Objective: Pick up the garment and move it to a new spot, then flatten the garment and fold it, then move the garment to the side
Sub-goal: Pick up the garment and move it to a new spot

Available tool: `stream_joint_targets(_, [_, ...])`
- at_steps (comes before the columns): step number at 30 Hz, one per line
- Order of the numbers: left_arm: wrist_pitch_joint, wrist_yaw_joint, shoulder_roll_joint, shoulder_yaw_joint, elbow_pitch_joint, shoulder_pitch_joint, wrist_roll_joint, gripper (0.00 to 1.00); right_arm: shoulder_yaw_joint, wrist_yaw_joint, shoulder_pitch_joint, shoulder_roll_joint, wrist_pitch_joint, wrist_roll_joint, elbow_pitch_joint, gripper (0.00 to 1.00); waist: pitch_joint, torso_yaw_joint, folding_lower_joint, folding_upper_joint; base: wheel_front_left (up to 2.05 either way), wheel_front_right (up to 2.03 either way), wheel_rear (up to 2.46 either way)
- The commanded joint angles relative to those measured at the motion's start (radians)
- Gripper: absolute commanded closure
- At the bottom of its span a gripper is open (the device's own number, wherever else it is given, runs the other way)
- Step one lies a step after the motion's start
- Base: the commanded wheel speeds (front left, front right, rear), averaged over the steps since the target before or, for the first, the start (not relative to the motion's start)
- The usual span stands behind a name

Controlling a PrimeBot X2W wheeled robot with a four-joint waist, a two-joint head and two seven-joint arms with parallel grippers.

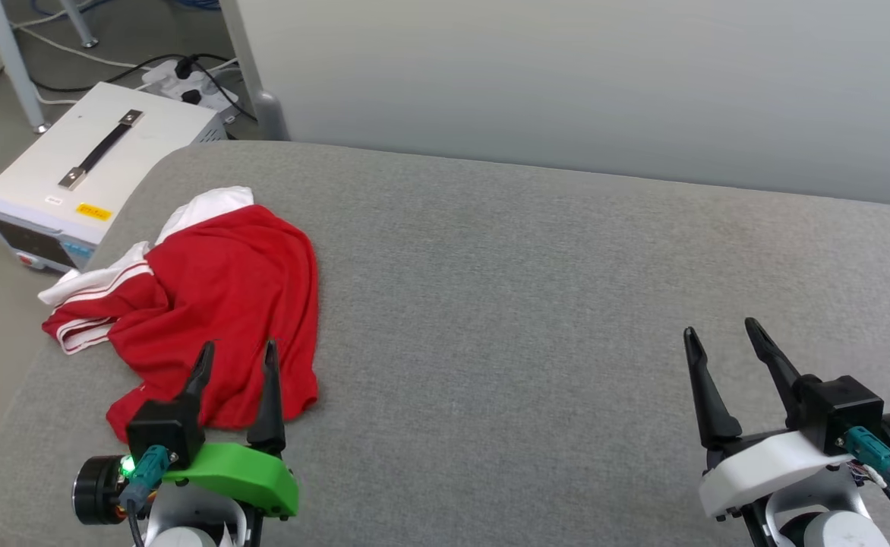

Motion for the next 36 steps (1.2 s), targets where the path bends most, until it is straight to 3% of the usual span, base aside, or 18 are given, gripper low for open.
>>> stream_joint_targets(1, [-0.010,-0.006,-0.003,0.010,0.001,-0.012,-0.012,0.00,0.007,0.000,-0.012,-0.001,-0.008,-0.003,-0.007,0.00,0.000,0.048,-0.0001,0.0000,0.00,0.00,0.00])
stream_joint_targets(8, [-0.033,-0.018,-0.003,0.042,0.009,-0.007,-0.026,0.00,0.039,-0.001,-0.022,-0.001,-0.017,-0.010,-0.019,0.00,0.006,0.171,-0.0001,0.0000,0.00,0.00,0.00])
stream_joint_targets(18, [-0.053,-0.028,-0.003,0.062,0.009,-0.010,-0.051,0.00,0.054,-0.001,-0.030,-0.002,-0.023,-0.009,-0.030,0.00,0.018,0.240,-0.0001,0.0000,0.00,0.00,0.00])
stream_joint_targets(25, [-0.068,-0.034,-0.004,0.081,0.011,-0.029,-0.068,0.00,0.059,-0.001,-0.043,-0.002,-0.021,-0.008,-0.041,0.00,0.042,0.252,-0.0001,0.0000,0.00,0.00,0.00])
stream_joint_targets(36, [-0.091,-0.048,0.007,0.107,0.056,-0.138,-0.150,0.00,0.074,-0.001,-0.100,-0.009,0.010,-0.027,-0.088,0.00,0.170,0.200,-0.0001,0.0000,0.00,0.00,0.00])
